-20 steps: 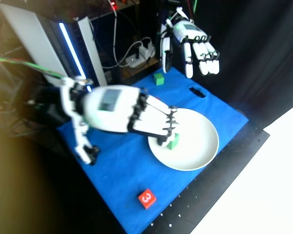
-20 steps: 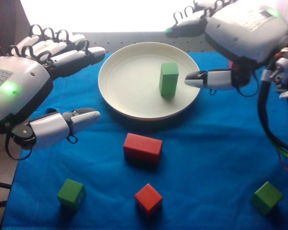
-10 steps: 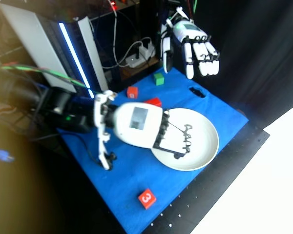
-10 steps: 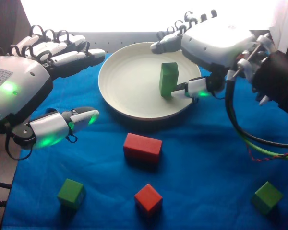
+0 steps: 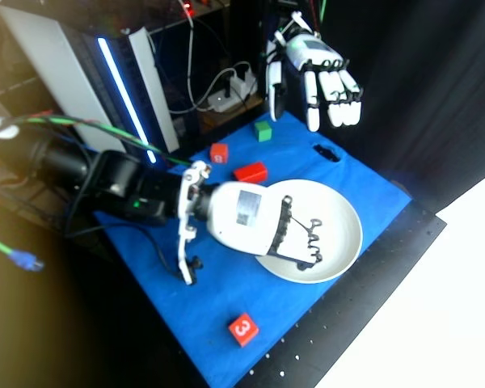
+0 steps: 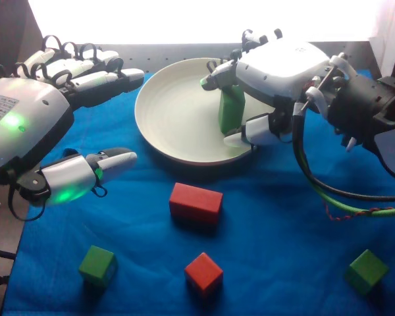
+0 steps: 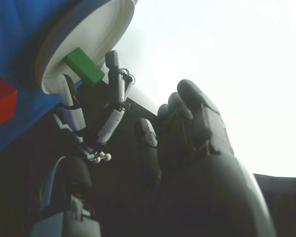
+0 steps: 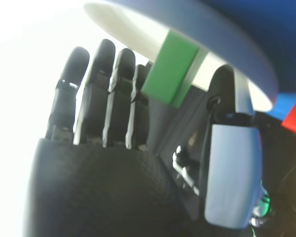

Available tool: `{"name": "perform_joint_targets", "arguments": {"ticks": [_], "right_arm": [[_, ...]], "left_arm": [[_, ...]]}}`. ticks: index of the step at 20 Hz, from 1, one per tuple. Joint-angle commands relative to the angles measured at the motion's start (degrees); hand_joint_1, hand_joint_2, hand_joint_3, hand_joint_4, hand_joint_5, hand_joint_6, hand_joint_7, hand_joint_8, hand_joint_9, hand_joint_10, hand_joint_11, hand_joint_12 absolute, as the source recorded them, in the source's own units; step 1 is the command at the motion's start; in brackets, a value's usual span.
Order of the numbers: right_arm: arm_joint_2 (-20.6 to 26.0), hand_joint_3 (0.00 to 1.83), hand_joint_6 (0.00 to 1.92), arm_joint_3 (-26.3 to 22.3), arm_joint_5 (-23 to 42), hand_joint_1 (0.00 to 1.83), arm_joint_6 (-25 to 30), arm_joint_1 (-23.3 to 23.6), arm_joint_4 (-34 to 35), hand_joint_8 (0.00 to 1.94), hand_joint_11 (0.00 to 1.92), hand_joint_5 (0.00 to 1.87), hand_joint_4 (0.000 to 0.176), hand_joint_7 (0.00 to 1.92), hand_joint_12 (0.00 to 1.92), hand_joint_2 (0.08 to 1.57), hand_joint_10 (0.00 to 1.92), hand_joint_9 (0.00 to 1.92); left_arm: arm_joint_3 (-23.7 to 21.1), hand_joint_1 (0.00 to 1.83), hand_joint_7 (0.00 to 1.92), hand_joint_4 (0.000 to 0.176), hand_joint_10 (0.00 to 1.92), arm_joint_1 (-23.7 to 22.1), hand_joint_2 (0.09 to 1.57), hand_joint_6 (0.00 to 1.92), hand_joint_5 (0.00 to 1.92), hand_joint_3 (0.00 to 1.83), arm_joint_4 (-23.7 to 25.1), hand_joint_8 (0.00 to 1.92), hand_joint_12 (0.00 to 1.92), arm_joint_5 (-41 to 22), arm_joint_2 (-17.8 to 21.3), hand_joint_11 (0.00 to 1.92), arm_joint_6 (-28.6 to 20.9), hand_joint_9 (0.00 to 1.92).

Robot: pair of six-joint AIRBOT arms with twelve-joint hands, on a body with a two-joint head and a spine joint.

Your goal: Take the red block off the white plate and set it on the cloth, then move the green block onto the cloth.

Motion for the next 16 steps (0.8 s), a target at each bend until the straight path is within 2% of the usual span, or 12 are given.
{"name": "perform_joint_targets", "arguments": {"ticks": [1, 4, 5, 6, 7, 8, 9, 10, 12, 13, 15, 16], "right_arm": [[-0.1, 0.00, 0.00, 0.4, -6.0, 1.09, -0.1, 0.9, -0.4, 0.02, 0.17, 0.62, 0.000, 0.81, 1.55, 0.98, 0.65, 0.58], [-0.5, 0.00, 0.02, 0.9, -5.5, 1.18, -0.1, 0.9, -0.3, 0.06, 0.36, 0.72, 0.000, 0.98, 1.53, 1.02, 0.70, 0.73], [-0.5, 0.01, 0.02, 0.9, -5.5, 1.33, -0.1, 0.9, -0.3, 0.74, 0.48, 0.83, 0.000, 1.03, 1.55, 1.06, 0.83, 0.82], [-0.6, 0.01, 0.89, 1.0, -5.5, 1.27, -0.1, 0.9, -0.2, 1.09, 0.57, 0.77, 0.000, 1.00, 1.57, 1.14, 0.90, 0.85], [-0.6, 0.00, 1.09, 1.1, -5.4, 1.25, -0.1, 0.9, -0.1, 1.18, 0.54, 0.75, 0.000, 0.98, 1.60, 1.17, 0.94, 0.83], [-0.6, 0.00, 1.09, 1.1, -5.4, 1.34, -0.1, 0.9, -0.1, 1.14, 0.51, 0.78, 0.000, 0.91, 1.60, 1.17, 1.36, 0.80], [-0.6, 0.00, 1.08, 1.1, -5.4, 1.36, -0.1, 0.9, -0.1, 1.14, 0.49, 0.83, 0.000, 0.88, 1.59, 1.17, 1.45, 0.78], [-0.6, 0.00, 1.09, 1.1, -5.4, 1.36, -0.1, 0.9, -0.1, 1.12, 0.50, 0.84, 0.000, 0.88, 1.58, 1.17, 1.46, 0.78], [-0.6, 0.00, 1.03, 1.1, -5.4, 1.36, -0.1, 1.0, -0.1, 1.15, 0.52, 0.85, 0.000, 0.87, 1.67, 1.17, 1.50, 0.78], [-0.6, 0.00, 1.00, 0.9, -5.5, 1.37, -0.1, 1.1, -0.1, 1.11, 0.48, 0.86, 0.000, 0.91, 1.73, 1.16, 1.48, 0.78], [-0.5, 0.00, 1.01, 0.5, -5.6, 1.37, -0.1, 1.3, -0.1, 1.11, 0.42, 0.87, 0.000, 0.92, 1.73, 1.16, 1.47, 0.77], [-0.4, 0.00, 1.04, 0.1, -5.7, 1.37, -0.1, 1.6, -0.1, 1.05, 0.49, 0.86, 0.000, 0.93, 1.61, 1.15, 1.42, 0.81]], "left_arm": [[-0.1, 0.53, 0.26, 0.118, 0.00, -0.6, 1.18, 0.00, 0.41, 0.00, 1.5, 0.00, 0.70, -7.3, 0.2, 0.00, 0.0, 0.25], [-0.1, 0.50, 0.25, 0.120, 0.00, -0.6, 1.19, 0.00, 0.42, 0.00, 1.5, 0.00, 0.72, -7.4, 0.1, 0.00, 0.0, 0.25], [-0.1, 0.51, 0.27, 0.119, 0.00, -0.6, 1.19, 0.00, 0.43, 0.00, 1.5, 0.01, 0.73, -7.5, 0.1, 0.00, 0.0, 0.26], [-0.2, 0.53, 0.27, 0.123, 0.00, -0.6, 1.19, 0.00, 0.43, 0.00, 1.5, 0.01, 0.71, -7.5, 0.1, 0.00, 0.0, 0.25], [-0.2, 0.53, 0.27, 0.126, 0.00, -0.6, 1.18, 0.00, 0.43, 0.00, 1.5, 0.00, 0.70, -7.5, 0.1, 0.00, 0.0, 0.25], [-0.2, 0.51, 0.26, 0.123, 0.00, -0.6, 1.19, 0.00, 0.43, 0.00, 1.5, 0.00, 0.70, -7.5, 0.1, 0.00, 0.0, 0.25], [-0.2, 0.51, 0.27, 0.123, 0.00, -0.6, 1.20, 0.00, 0.43, 0.00, 1.5, 0.00, 0.73, -7.5, 0.1, 0.00, 0.0, 0.26], [-0.2, 0.51, 0.26, 0.126, 0.00, -0.6, 1.20, 0.00, 0.43, 0.00, 1.5, 0.00, 0.74, -7.6, 0.1, 0.00, 0.0, 0.26], [-0.2, 0.50, 0.26, 0.118, 0.00, -0.6, 1.20, 0.01, 0.43, 0.00, 1.4, 0.00, 0.72, -7.6, 0.1, 0.00, 0.0, 0.26], [-0.1, 0.49, 0.25, 0.118, 0.00, -0.6, 1.20, 0.00, 0.43, 0.00, 1.3, 0.00, 0.67, -7.6, 0.1, 0.00, 0.0, 0.24], [-0.1, 0.50, 0.25, 0.118, 0.00, -0.6, 1.20, 0.00, 0.43, 0.00, 1.3, 0.00, 0.67, -7.6, 0.1, 0.00, 0.0, 0.24], [-0.1, 0.49, 0.25, 0.134, 0.00, -0.6, 1.20, 0.00, 0.43, 0.00, 1.2, 0.00, 0.66, -7.6, 0.1, 0.00, 0.0, 0.24]]}}
